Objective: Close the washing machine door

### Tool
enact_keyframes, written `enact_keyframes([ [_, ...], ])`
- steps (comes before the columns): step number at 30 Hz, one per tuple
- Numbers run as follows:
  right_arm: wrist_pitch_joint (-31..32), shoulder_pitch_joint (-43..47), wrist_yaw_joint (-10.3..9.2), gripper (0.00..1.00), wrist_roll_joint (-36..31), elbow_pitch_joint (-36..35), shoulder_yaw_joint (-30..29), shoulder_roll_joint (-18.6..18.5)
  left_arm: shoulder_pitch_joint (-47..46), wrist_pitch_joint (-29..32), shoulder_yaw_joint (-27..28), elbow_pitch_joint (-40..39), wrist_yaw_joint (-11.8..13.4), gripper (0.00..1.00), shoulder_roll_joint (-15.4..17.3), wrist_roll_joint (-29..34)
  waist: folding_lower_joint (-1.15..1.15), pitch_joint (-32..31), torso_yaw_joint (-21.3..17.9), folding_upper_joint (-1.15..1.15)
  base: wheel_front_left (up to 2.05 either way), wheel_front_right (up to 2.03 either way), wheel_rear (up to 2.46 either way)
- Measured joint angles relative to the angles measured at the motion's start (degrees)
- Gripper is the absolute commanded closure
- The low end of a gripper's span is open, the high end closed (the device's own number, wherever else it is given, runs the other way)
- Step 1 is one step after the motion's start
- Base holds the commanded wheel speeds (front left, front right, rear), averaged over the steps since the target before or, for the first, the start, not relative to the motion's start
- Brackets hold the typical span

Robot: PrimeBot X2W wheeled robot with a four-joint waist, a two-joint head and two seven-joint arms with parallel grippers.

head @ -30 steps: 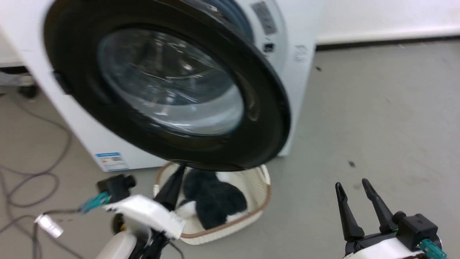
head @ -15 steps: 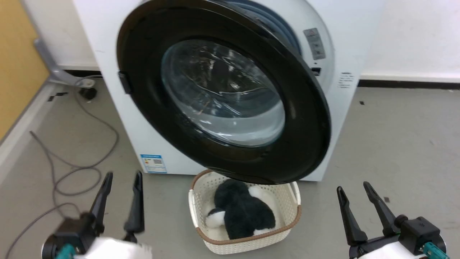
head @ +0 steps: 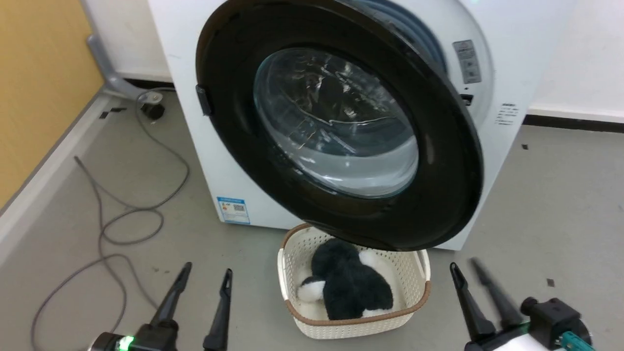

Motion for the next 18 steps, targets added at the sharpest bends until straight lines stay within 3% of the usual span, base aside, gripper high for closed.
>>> enact_keyframes([
  [6, 2.8, -3.9, 0.00, 1.00, 3.1, -0.9, 4.2, -4.6, -0.7, 0.0, -0.2, -0.4, -0.7, 0.00, -2.4, 1.4, 0.00, 3.4, 1.4, 0.00, 0.00, 0.00, 0.00],
  [11, 5.7, -11.0, 0.00, 1.00, 6.4, -1.8, 6.1, -11.1, -4.4, 0.0, -1.1, -0.4, -2.0, 0.00, -4.5, 3.0, 0.00, 7.6, 3.5, 0.00, 0.00, 0.00, 0.00],
  [15, 7.1, -17.7, 0.01, 1.00, 8.6, -0.3, 6.4, -16.6, -6.9, 0.0, -1.1, 0.0, -2.7, 0.00, -5.8, 3.5, 0.00, 11.1, 5.3, 0.00, 0.00, 0.00, 0.00],
  [18, 8.1, -22.0, 0.01, 1.00, 11.6, 2.3, 4.6, -18.5, -7.7, 0.0, -0.6, 0.0, -3.2, 0.00, -6.5, 3.6, 0.01, 13.4, 6.8, 0.00, 0.00, 0.00, 0.00],
])
